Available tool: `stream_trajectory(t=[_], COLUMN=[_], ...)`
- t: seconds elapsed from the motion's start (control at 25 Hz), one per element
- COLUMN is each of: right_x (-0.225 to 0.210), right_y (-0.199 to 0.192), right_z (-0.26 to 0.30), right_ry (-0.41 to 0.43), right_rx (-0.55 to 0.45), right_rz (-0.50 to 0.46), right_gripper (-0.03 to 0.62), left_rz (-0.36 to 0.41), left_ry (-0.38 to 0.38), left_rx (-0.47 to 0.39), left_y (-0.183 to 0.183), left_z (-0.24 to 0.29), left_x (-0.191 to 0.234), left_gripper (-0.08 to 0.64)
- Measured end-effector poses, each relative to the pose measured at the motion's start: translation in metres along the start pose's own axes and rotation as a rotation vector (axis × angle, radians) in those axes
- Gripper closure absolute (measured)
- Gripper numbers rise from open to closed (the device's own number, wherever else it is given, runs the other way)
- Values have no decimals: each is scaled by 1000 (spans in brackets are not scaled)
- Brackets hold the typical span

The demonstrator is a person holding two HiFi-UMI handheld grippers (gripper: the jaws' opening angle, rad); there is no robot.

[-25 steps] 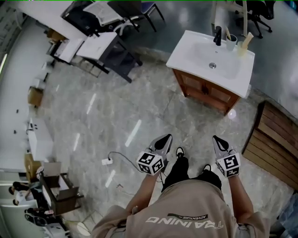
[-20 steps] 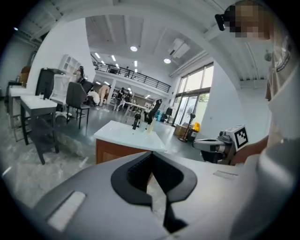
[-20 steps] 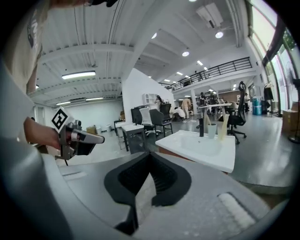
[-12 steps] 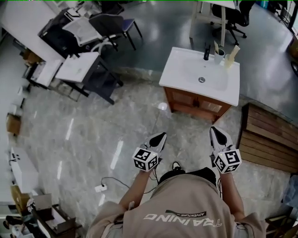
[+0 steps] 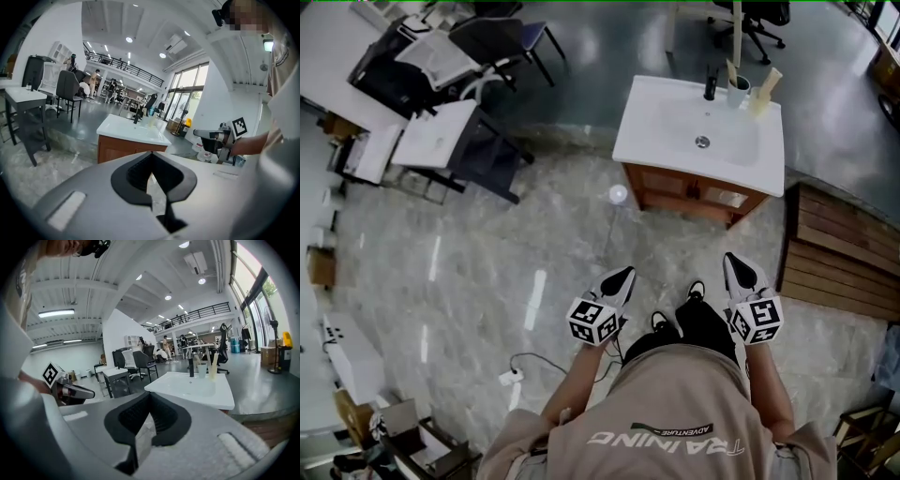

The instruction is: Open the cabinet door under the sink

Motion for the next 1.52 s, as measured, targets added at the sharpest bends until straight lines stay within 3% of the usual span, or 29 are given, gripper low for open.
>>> stream_trajectory(t=[0.28, 0.56, 0.84, 1.08, 1.28, 1.52], right_x=[-44, -92, -126, -130, -129, -121], right_y=[1, 35, 24, 6, -8, -33], right_z=[33, 75, 93, 86, 84, 89], right_ry=[-22, 6, 44, 22, -22, -44], right_rx=[-7, -65, -23, 32, 44, 104], right_rz=[-56, -54, -59, -48, 94, 158], right_gripper=[591, 591, 591, 591, 591, 591], left_rz=[8, 115, 180, 247, 181, 85], left_ry=[33, -1, -23, -71, -131, -143], left_rx=[52, 64, 54, 120, 185, 313], left_y=[15, 76, 111, 108, 76, 13], left_z=[34, 111, 177, 195, 217, 250], left_x=[12, 9, -7, -14, -2, 18], left_gripper=[545, 545, 545, 545, 545, 545])
Point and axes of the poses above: the fingertips, and each gripper's own axes: z forward along the fingers, x to its left, y out of its top, the point moved 3 cm from there along -z, backward along the fingers, and after that the axes turned 3 degrees about x, right-handed, at the moved point
